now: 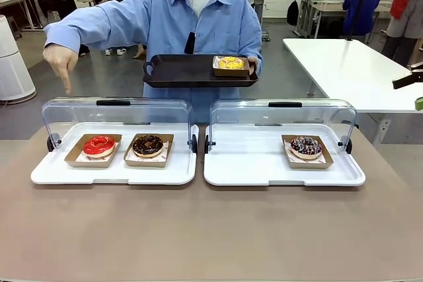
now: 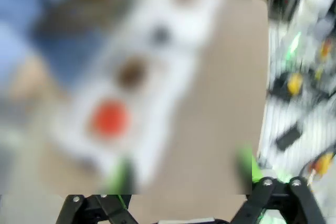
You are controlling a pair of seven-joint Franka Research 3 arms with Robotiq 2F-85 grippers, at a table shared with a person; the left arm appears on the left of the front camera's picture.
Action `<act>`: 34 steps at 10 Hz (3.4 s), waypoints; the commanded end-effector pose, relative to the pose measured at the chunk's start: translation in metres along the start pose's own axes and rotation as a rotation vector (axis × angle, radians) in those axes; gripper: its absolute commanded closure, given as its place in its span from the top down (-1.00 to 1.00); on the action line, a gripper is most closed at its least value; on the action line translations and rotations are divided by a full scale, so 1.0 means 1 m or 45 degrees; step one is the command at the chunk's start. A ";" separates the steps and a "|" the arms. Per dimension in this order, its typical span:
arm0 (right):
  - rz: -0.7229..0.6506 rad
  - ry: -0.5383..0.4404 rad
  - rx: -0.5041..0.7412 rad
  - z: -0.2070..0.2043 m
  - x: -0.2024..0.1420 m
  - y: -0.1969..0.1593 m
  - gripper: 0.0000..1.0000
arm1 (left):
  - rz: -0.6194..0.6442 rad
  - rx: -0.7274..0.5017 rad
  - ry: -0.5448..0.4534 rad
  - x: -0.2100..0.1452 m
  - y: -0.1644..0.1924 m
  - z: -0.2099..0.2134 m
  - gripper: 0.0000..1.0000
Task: Provide the desired donut to the person.
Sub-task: Pick up and lift the Paper togo box containing the Donut pointed at by the person.
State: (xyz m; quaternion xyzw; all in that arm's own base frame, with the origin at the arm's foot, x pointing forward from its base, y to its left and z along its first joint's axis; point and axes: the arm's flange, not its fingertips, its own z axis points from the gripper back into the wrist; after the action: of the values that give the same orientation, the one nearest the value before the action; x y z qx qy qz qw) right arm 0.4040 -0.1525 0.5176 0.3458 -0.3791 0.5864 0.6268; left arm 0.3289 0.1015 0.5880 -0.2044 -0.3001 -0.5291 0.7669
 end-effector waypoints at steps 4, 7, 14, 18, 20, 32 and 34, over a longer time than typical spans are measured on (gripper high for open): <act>-0.003 -0.003 0.000 -0.001 -0.001 -0.001 1.00 | -0.370 0.060 0.960 0.051 0.021 -0.131 1.00; -0.003 -0.003 0.000 -0.001 -0.001 -0.001 1.00 | -0.411 0.066 0.929 0.039 0.030 -0.192 1.00; -0.003 -0.003 0.000 -0.001 -0.001 -0.001 1.00 | -0.418 -0.001 0.795 0.012 0.038 -0.232 1.00; -0.003 -0.003 0.000 -0.001 -0.001 -0.001 1.00 | -0.418 -0.001 0.795 0.012 0.038 -0.232 1.00; -0.003 -0.003 0.000 -0.001 -0.001 -0.001 1.00 | -0.418 -0.001 0.795 0.012 0.038 -0.232 1.00; -0.003 -0.003 0.000 -0.001 -0.001 -0.001 1.00 | -0.354 -0.088 0.844 -0.036 0.132 -0.292 1.00; -0.003 -0.003 0.000 -0.001 -0.001 -0.001 1.00 | -0.347 -0.113 0.845 -0.039 0.133 -0.299 1.00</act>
State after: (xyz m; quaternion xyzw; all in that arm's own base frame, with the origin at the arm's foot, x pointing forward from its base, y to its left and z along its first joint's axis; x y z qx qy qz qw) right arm 0.4044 -0.1518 0.5177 0.3456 -0.3783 0.5870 0.6268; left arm 0.5114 -0.0147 0.3432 0.0025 -0.0340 -0.6715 0.7402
